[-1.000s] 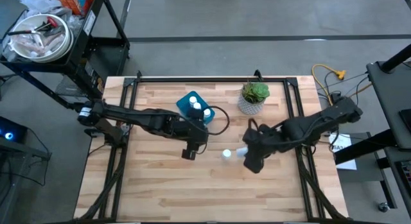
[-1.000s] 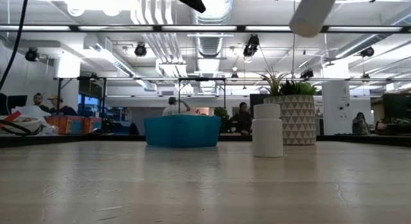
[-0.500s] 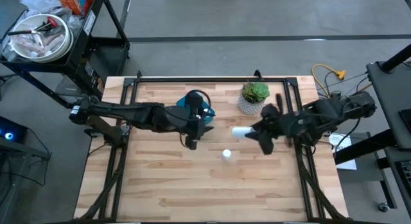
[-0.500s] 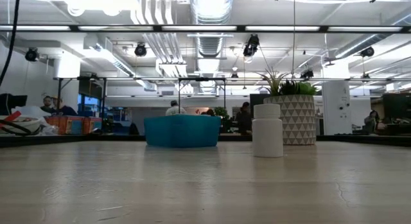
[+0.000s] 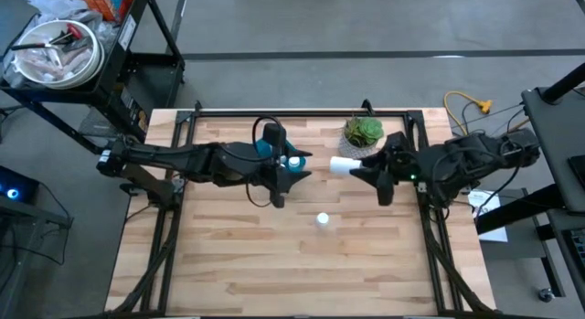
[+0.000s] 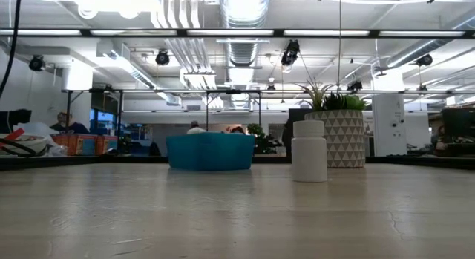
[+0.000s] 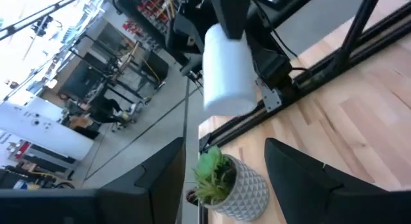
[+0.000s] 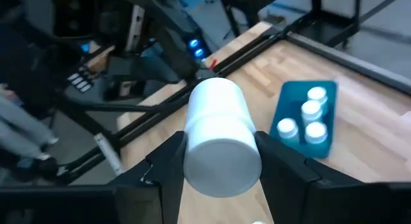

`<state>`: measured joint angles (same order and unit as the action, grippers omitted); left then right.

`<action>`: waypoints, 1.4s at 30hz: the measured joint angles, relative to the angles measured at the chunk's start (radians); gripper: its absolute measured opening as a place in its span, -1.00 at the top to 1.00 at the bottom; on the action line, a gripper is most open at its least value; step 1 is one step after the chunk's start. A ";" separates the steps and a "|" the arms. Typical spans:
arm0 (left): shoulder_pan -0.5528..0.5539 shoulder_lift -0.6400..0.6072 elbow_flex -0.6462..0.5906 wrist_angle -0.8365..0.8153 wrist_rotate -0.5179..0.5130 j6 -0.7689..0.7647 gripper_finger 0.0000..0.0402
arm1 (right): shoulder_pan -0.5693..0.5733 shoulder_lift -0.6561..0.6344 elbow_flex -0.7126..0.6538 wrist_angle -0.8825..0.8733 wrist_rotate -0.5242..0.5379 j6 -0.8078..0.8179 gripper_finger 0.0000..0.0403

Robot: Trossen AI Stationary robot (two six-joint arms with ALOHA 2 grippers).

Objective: Pick and place pill bottles into a basket
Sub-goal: Put the white pill bottle into the dark blue bin

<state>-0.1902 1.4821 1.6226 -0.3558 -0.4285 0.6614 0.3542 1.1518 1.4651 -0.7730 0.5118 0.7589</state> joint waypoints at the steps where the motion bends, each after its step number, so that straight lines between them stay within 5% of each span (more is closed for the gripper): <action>1: 0.000 0.000 0.000 0.005 -0.002 0.000 0.03 | -0.004 0.003 0.000 0.005 0.009 -0.007 0.23; 11: 0.000 0.007 -0.006 0.043 -0.028 0.007 -0.03 | -0.025 0.028 0.003 0.111 -0.001 -0.087 0.23; 27: 0.000 0.037 -0.006 0.125 -0.019 0.001 -0.67 | -0.039 0.029 0.003 0.162 -0.053 -0.117 0.22; 42: 0.000 0.037 -0.007 0.164 -0.036 0.010 -0.70 | -0.064 0.039 0.003 0.211 -0.071 -0.132 0.23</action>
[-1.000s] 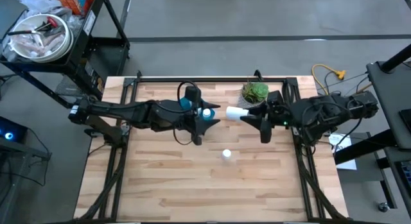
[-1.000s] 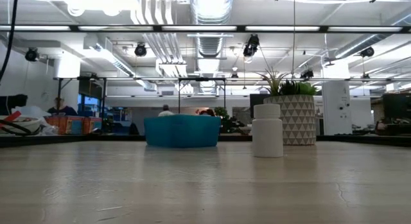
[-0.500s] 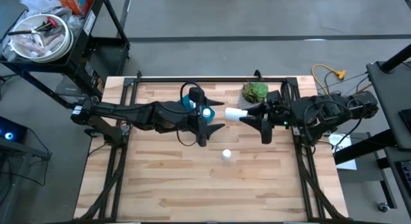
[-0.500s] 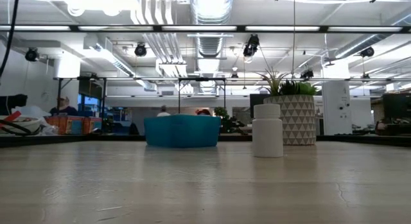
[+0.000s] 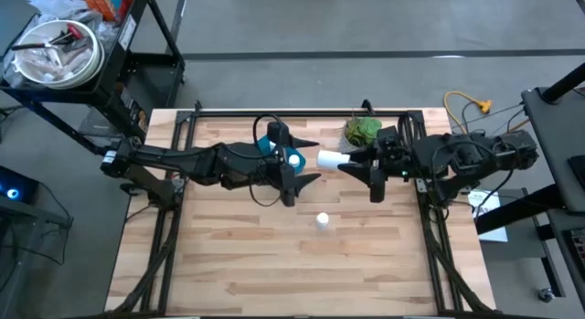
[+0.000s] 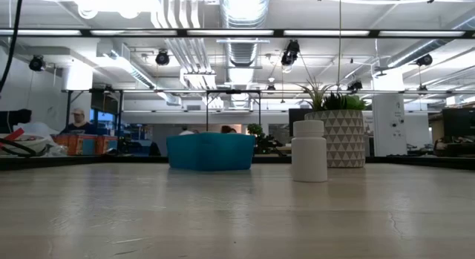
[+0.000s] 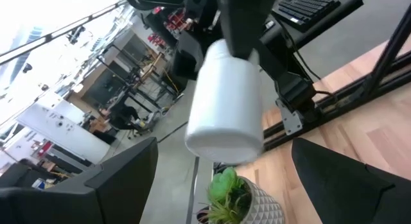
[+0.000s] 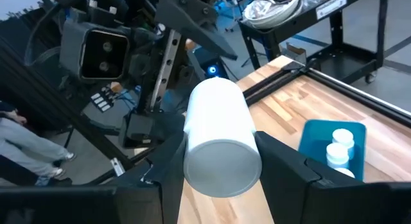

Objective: Pick and place pill bottles into a basket
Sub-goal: Put the white pill bottle into the dark blue bin

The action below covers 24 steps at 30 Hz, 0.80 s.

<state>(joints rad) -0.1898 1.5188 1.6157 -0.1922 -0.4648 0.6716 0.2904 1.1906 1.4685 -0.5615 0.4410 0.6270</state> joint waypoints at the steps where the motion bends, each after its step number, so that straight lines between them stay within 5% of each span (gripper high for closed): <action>1: 0.000 0.000 0.000 0.001 -0.009 0.000 -0.70 | -0.001 0.003 0.000 0.004 -0.004 -0.003 0.22; 24: 0.000 0.000 -0.005 -0.088 -0.103 0.000 -0.70 | -0.100 0.089 0.002 0.019 -0.021 -0.040 0.23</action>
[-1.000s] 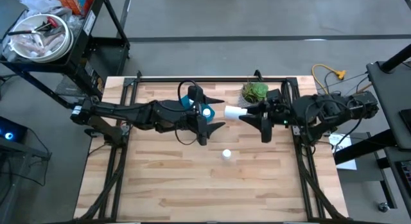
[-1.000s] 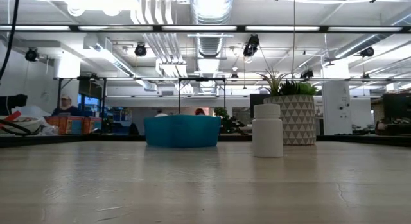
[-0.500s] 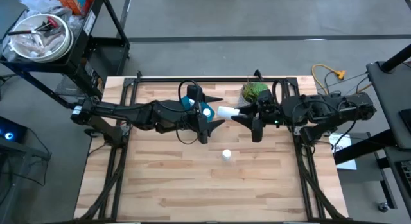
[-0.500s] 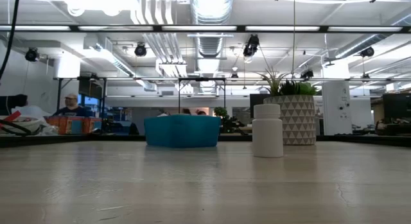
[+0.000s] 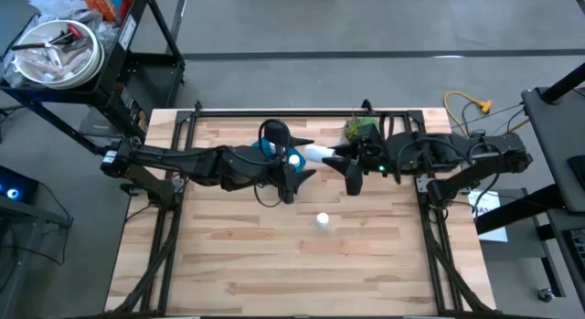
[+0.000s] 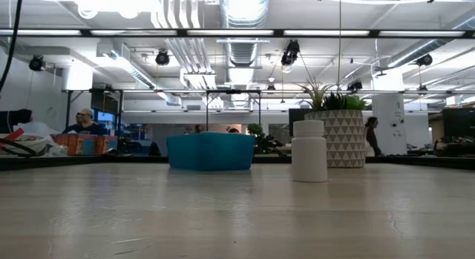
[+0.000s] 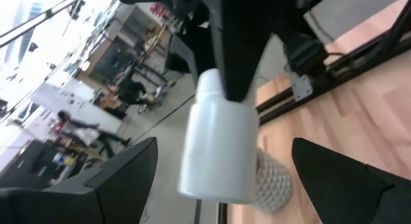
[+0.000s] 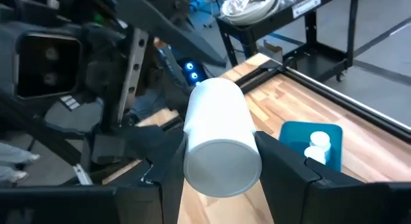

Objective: Pick and place pill bottles into a basket
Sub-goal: Put the white pill bottle into the dark blue bin

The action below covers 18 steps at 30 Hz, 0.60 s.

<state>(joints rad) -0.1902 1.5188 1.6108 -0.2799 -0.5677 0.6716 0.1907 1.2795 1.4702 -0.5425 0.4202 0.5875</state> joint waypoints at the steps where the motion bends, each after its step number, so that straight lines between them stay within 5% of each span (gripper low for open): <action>1: 0.000 0.000 -0.001 -0.001 -0.014 0.000 -0.70 | -0.005 0.003 0.001 -0.010 -0.002 -0.003 0.23; 18: 0.023 0.032 0.000 -0.095 -0.139 0.026 -0.70 | -0.086 0.194 0.189 -0.159 0.001 -0.127 0.22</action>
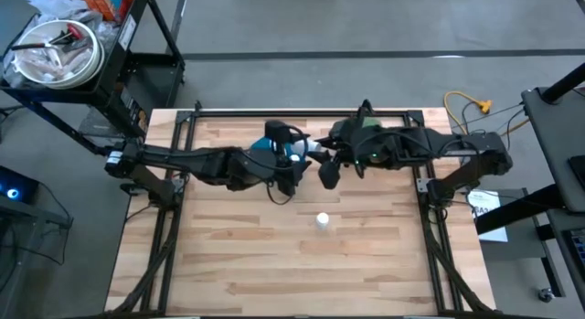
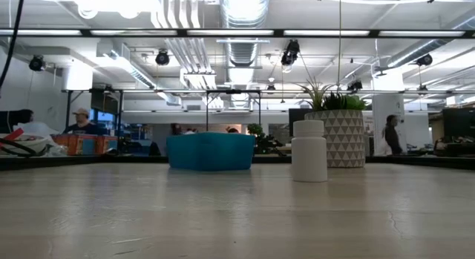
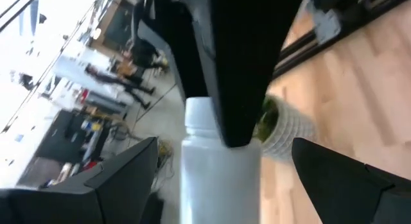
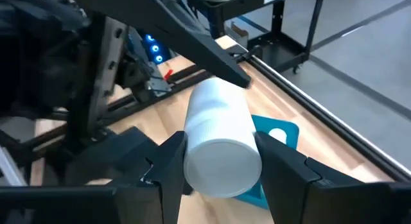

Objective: Pick and place pill bottles into a basket
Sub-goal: Put the white pill bottle into the dark blue bin

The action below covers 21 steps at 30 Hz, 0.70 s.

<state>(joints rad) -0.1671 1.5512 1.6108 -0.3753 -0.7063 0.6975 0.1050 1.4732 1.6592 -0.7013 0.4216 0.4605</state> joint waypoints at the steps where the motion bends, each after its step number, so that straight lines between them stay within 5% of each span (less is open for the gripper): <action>1: 0.003 0.000 0.000 -0.006 -0.009 -0.001 -0.70 | -0.004 0.010 0.013 -0.014 0.000 -0.009 0.22; 21: 0.013 -0.001 0.001 -0.058 -0.067 -0.010 -0.70 | -0.015 0.145 0.219 -0.209 0.058 -0.113 0.22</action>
<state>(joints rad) -0.1541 1.5505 1.6115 -0.4335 -0.7729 0.6876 0.0903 1.6186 1.8785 -0.9102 0.4798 0.3479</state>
